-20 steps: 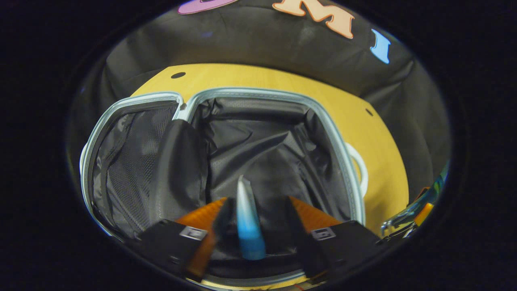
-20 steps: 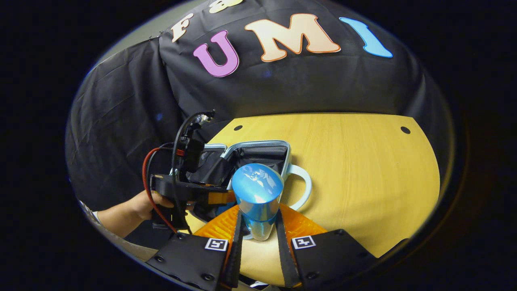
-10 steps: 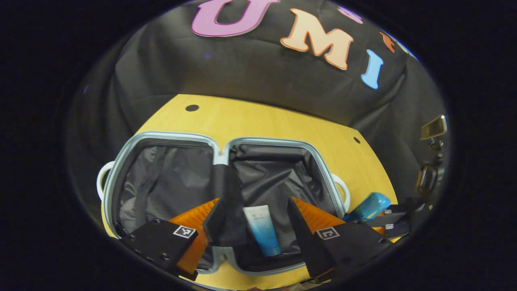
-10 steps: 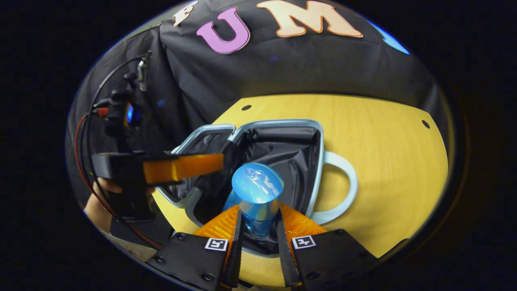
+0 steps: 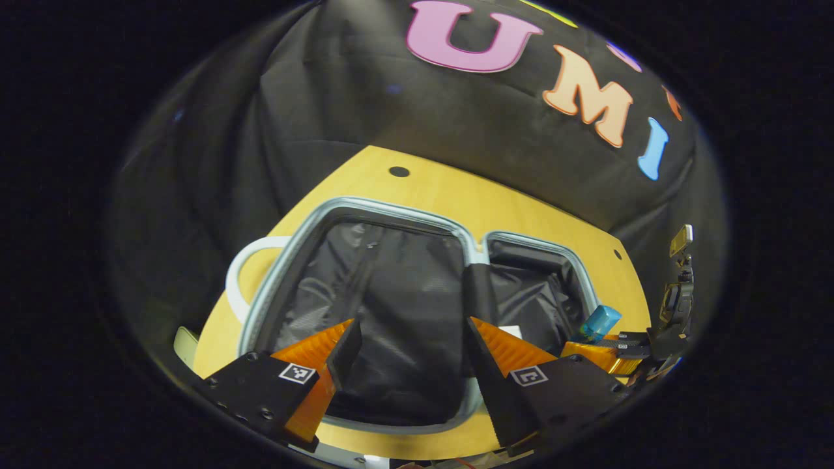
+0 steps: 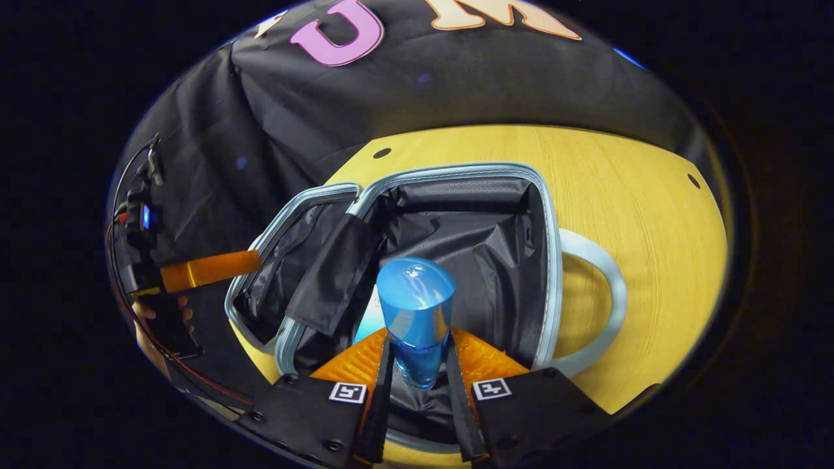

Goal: First open the suitcase, pack the skin care products into it, and then close the suitcase.

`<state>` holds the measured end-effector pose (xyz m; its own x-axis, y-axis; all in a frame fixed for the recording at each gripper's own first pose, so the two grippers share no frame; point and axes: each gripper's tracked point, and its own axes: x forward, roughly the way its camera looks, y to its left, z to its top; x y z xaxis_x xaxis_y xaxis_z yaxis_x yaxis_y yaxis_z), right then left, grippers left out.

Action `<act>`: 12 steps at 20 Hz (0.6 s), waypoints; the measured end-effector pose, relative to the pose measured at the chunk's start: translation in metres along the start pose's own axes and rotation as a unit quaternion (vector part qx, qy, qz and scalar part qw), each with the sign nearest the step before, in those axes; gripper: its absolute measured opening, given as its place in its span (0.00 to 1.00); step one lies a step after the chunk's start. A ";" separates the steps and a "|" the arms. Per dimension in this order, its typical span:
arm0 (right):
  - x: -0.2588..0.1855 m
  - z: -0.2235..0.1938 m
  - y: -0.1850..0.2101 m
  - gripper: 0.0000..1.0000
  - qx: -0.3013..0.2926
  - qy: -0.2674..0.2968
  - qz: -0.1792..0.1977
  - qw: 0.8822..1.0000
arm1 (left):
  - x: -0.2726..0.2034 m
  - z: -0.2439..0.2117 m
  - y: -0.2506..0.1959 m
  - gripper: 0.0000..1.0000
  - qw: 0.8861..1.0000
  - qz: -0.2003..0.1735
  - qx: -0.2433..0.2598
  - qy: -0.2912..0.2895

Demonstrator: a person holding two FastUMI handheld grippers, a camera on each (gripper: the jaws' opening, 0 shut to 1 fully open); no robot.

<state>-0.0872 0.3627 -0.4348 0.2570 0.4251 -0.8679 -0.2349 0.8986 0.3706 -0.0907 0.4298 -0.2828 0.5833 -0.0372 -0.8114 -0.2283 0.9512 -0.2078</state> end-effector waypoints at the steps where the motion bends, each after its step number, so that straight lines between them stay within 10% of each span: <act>1: 0.003 0.003 -0.002 0.41 0.003 0.000 -0.007 1.000 | -0.002 0.004 0.009 0.93 1.000 0.004 -0.007 -0.004; 4: 0.003 0.026 -0.001 0.41 0.001 -0.034 -0.017 0.999 | -0.002 0.018 0.044 0.92 0.999 0.025 -0.026 -0.016; 6: -0.002 0.040 0.002 0.51 -0.005 -0.052 -0.018 0.998 | -0.005 0.030 0.073 0.93 0.998 0.044 -0.040 -0.026; 9: -0.011 0.058 0.005 0.93 -0.019 -0.082 -0.024 0.996 | -0.003 0.040 0.115 0.92 0.995 0.078 -0.056 -0.035; 12: -0.023 0.072 0.005 0.99 -0.032 -0.112 -0.033 0.993 | 0.003 0.044 0.152 0.92 0.991 0.107 -0.074 -0.035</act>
<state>-0.0268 0.3649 -0.3890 0.4742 0.3863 -0.7911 -0.2676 0.9193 0.2885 -0.0894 0.5877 -0.2931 0.5610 0.1860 -0.8066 -0.4605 0.8799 -0.1174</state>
